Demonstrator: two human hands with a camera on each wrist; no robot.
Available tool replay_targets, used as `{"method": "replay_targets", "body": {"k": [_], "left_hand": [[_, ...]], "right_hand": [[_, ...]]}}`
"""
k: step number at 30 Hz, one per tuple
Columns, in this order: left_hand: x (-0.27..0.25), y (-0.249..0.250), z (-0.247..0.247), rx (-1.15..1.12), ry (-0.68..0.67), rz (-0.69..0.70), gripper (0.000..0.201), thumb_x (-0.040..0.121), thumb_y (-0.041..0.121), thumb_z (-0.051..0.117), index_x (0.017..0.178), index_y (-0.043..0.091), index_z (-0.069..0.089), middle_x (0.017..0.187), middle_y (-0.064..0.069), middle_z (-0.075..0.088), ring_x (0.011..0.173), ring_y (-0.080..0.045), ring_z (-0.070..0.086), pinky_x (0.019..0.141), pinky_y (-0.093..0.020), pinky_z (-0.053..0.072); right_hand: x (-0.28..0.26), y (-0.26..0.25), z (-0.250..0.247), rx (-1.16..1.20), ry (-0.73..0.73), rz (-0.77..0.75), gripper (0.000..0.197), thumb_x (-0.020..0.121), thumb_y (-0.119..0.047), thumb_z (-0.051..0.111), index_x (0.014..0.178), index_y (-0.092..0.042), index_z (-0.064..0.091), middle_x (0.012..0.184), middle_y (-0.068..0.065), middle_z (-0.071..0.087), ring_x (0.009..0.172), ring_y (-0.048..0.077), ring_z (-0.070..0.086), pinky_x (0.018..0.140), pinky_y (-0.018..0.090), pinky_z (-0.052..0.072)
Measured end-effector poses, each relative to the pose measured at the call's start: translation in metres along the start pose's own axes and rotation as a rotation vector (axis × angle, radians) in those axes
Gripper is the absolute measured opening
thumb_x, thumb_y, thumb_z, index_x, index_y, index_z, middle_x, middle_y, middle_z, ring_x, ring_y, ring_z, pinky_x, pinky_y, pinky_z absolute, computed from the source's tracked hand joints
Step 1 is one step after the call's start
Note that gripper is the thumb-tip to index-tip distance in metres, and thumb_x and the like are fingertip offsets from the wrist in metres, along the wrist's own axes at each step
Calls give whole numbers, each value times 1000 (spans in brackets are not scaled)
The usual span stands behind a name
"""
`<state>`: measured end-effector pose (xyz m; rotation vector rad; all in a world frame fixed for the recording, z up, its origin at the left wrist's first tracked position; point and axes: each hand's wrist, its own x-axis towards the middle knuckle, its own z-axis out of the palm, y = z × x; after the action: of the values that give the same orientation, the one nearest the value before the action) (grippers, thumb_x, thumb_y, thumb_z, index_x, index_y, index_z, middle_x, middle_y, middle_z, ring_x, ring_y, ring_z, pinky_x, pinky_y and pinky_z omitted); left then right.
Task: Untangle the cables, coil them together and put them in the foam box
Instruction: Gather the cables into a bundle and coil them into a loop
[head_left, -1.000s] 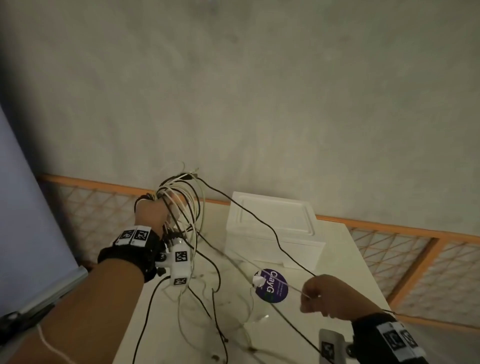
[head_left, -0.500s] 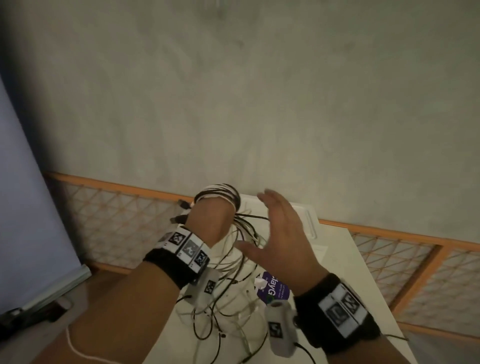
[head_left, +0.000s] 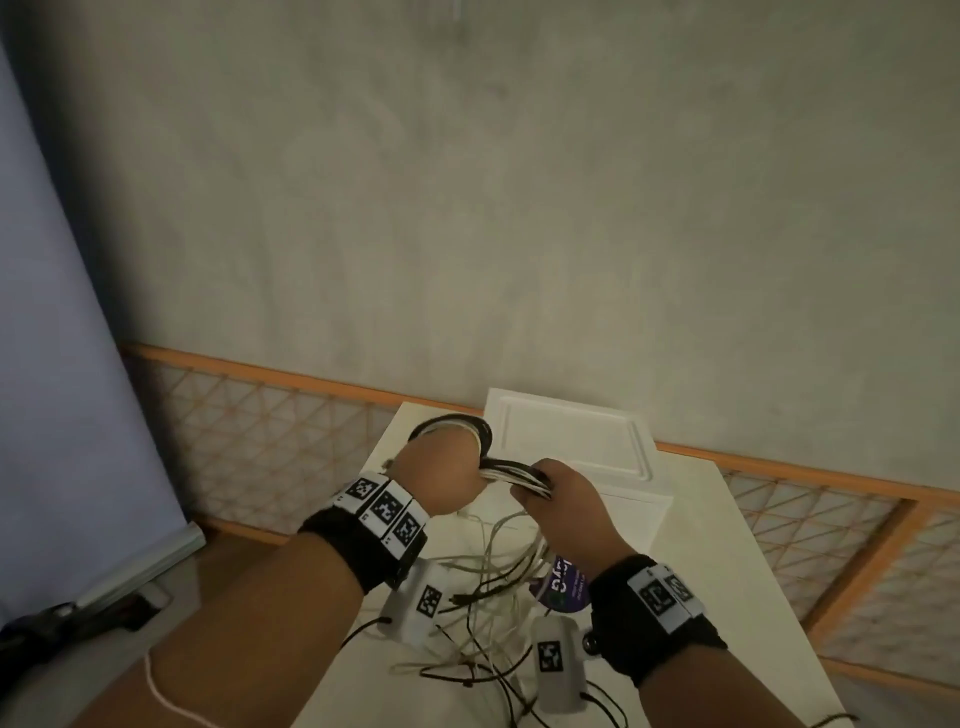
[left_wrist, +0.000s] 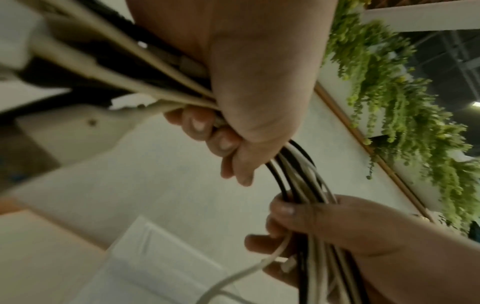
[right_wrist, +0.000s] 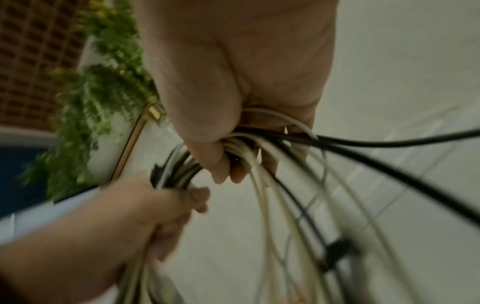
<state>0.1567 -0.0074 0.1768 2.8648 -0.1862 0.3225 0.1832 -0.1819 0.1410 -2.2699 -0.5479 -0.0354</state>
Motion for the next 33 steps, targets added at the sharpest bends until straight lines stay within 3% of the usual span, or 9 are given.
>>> {"method": "replay_targets", "body": {"k": [3, 6, 10, 15, 19, 24, 27, 30, 33], "left_hand": [[-9, -3, 18, -312, -162, -88, 37, 81, 34, 70, 69, 21, 38, 70, 2, 45, 65, -19, 50, 59, -30, 41], [-21, 1, 27, -602, -449, -110, 25, 79, 30, 74, 73, 12, 58, 58, -1, 58, 48, -16, 52, 52, -26, 44], [-34, 18, 32, -829, -713, -77, 16, 84, 18, 68, 71, 8, 68, 53, -2, 58, 42, -14, 49, 49, -21, 42], [-50, 41, 30, -990, -909, 9, 27, 95, 15, 53, 71, 8, 63, 48, 5, 56, 41, -7, 50, 49, -16, 44], [-54, 50, 21, -1139, -744, 63, 31, 93, 9, 55, 64, 13, 63, 44, 4, 51, 36, -9, 46, 45, -19, 42], [-50, 54, 17, -1202, -533, 86, 28, 92, 11, 60, 64, 14, 62, 43, 6, 50, 35, -9, 44, 44, -22, 41], [-52, 55, 23, -1296, -479, 94, 17, 87, 16, 63, 71, 12, 67, 43, 4, 47, 35, -11, 43, 45, -22, 41], [-50, 56, 26, -1429, -408, 107, 12, 84, 13, 63, 83, 15, 75, 44, 1, 44, 35, -12, 41, 46, -21, 40], [-45, 55, 32, -1535, -346, 65, 22, 82, 10, 63, 100, 15, 75, 48, -2, 46, 36, -12, 42, 46, -21, 40]], "right_hand": [[-7, 0, -7, 34, 8, -63, 10, 84, -23, 68, 85, -15, 63, 73, -4, 63, 71, 11, 59, 62, 20, 40], [-9, -4, -21, -345, 66, -324, 11, 79, -18, 68, 90, -17, 66, 81, -2, 65, 74, 16, 61, 64, 25, 46], [-4, -17, -39, -626, 130, -619, 25, 53, -13, 77, 74, -22, 66, 65, -5, 58, 52, 19, 57, 45, 24, 42], [3, -12, -32, -658, 134, -670, 20, 61, -10, 72, 71, -19, 58, 55, -3, 49, 47, 21, 49, 45, 24, 34], [4, -8, -18, -380, 134, -539, 8, 81, -21, 63, 81, -23, 55, 64, -4, 58, 57, 21, 57, 50, 31, 48], [-4, 7, -17, -246, 18, -274, 10, 82, -28, 56, 76, -30, 64, 82, 2, 63, 82, 22, 61, 84, 49, 50], [-17, 1, -17, -50, -44, -176, 18, 84, -18, 55, 68, -19, 62, 72, 9, 57, 68, 23, 55, 70, 46, 50], [-29, 3, -4, 198, -2, -117, 23, 78, -20, 57, 57, -13, 62, 56, 9, 57, 52, 17, 57, 53, 25, 47], [-39, -1, 8, 381, -99, 5, 16, 77, -7, 61, 75, -23, 61, 72, -5, 68, 55, 3, 62, 52, 16, 49]]}}
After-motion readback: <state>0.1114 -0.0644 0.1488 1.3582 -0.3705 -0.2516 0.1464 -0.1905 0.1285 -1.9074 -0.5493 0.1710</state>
